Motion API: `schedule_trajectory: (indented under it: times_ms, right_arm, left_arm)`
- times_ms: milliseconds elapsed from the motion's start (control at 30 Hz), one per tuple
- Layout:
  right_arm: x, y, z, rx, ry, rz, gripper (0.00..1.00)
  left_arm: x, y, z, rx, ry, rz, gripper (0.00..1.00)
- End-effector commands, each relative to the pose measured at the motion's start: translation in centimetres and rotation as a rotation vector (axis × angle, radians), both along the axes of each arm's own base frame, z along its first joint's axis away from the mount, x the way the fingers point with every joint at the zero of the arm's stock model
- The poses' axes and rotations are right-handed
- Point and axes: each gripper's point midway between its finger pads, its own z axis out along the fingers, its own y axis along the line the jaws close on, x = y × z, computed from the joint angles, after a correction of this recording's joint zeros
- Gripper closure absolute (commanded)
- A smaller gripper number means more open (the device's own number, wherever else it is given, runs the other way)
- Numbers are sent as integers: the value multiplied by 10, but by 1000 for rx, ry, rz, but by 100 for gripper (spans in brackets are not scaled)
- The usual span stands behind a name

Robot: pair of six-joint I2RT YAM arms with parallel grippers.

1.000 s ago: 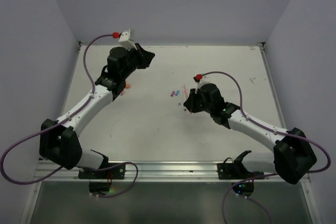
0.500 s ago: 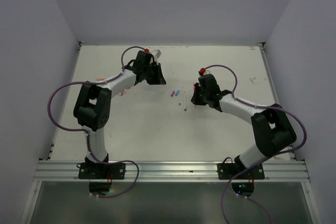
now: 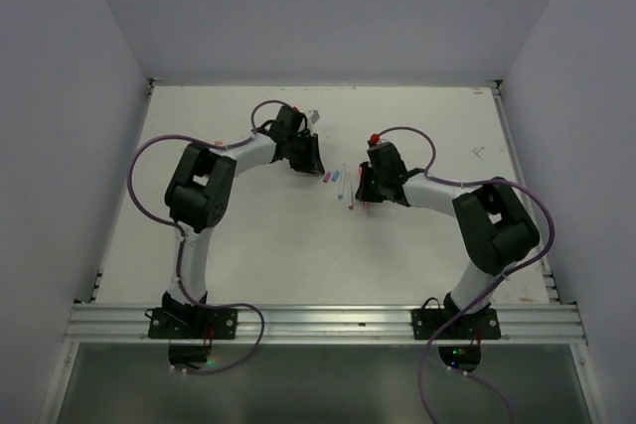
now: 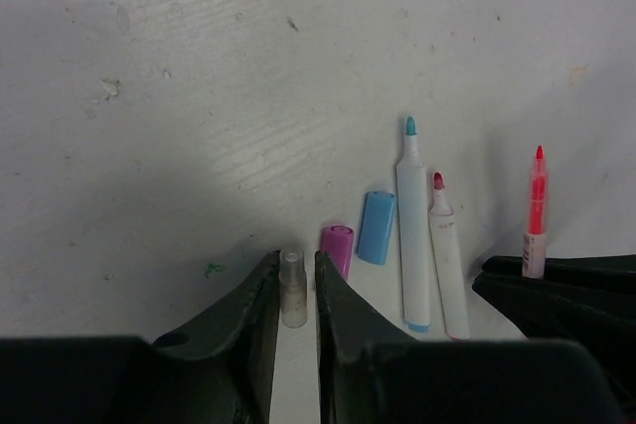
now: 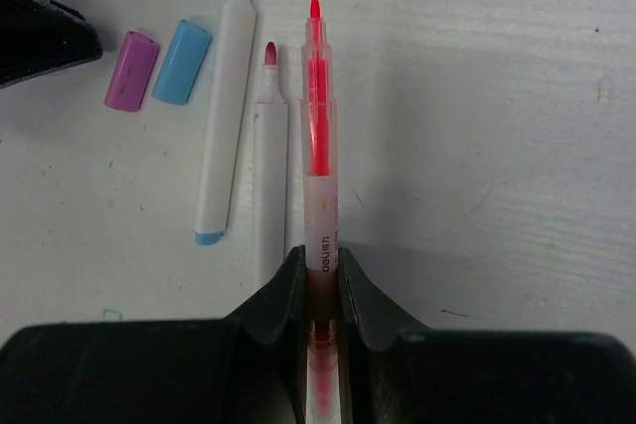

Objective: Open the pen caps

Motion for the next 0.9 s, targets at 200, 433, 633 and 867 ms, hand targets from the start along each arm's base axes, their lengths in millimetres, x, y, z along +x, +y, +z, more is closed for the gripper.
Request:
schedule_trajectory:
  times_ms: [200, 433, 633, 867]
  right_arm:
    - [15, 13, 9, 64, -33, -5, 85]
    - [16, 13, 16, 72, -46, -11, 73]
    - [17, 13, 33, 85, -78, -15, 66]
    - [17, 5, 83, 94, -166, -27, 55]
  left_arm:
    - [-2, -6, -6, 10, 11, -26, 69]
    - [-6, 0, 5, 19, 7, 10, 62]
    - [2, 7, 46, 20, -53, 87, 53]
    - [10, 49, 123, 53, -187, 289, 29]
